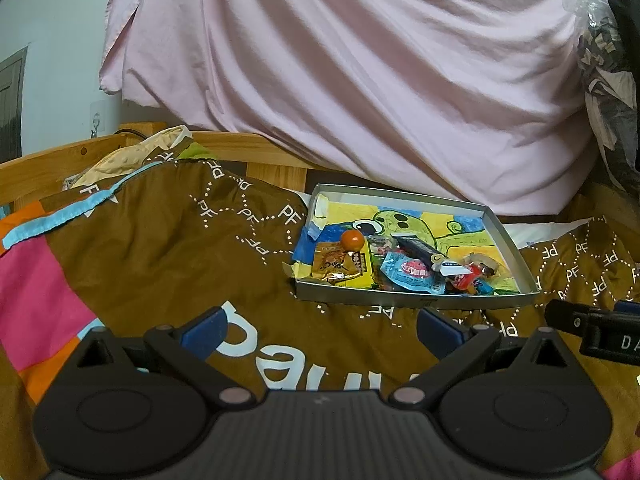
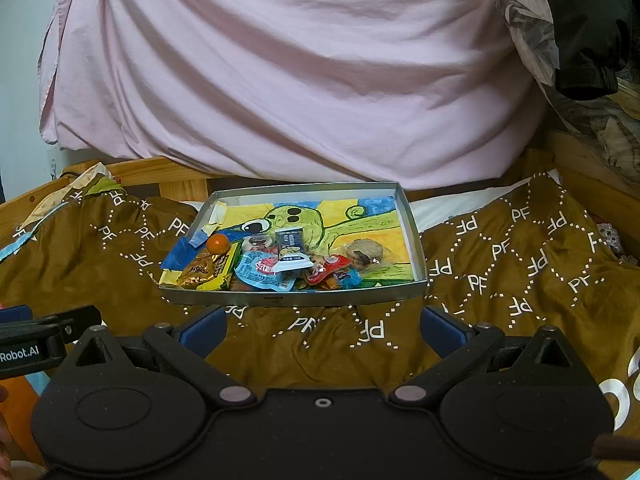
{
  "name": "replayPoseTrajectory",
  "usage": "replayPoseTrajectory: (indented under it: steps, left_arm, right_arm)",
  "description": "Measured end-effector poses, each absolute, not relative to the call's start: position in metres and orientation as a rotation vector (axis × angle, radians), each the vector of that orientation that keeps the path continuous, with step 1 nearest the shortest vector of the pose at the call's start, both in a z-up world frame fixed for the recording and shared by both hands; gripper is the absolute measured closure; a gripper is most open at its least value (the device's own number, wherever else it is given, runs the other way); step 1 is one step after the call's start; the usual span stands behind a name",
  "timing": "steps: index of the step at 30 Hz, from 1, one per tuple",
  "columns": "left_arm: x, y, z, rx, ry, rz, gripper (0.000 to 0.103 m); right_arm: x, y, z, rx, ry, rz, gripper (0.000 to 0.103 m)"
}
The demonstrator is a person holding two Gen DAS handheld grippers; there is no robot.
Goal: Organize snacks
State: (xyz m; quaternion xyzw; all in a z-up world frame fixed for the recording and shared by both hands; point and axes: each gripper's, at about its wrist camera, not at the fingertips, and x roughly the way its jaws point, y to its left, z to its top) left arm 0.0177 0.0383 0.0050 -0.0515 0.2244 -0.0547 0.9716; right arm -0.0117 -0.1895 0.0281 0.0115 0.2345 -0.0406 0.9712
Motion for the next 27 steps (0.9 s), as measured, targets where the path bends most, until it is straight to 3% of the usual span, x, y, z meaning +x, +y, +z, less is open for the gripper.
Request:
replayPoseTrajectory:
  steps: [27]
  left_arm:
    - [0.0179, 0.0371, 0.0038, -0.104, 0.462, -0.105, 0.0]
  right_arm:
    - [-0.0122, -0.191, 0.0276, 0.024, 0.476, -0.083, 0.001]
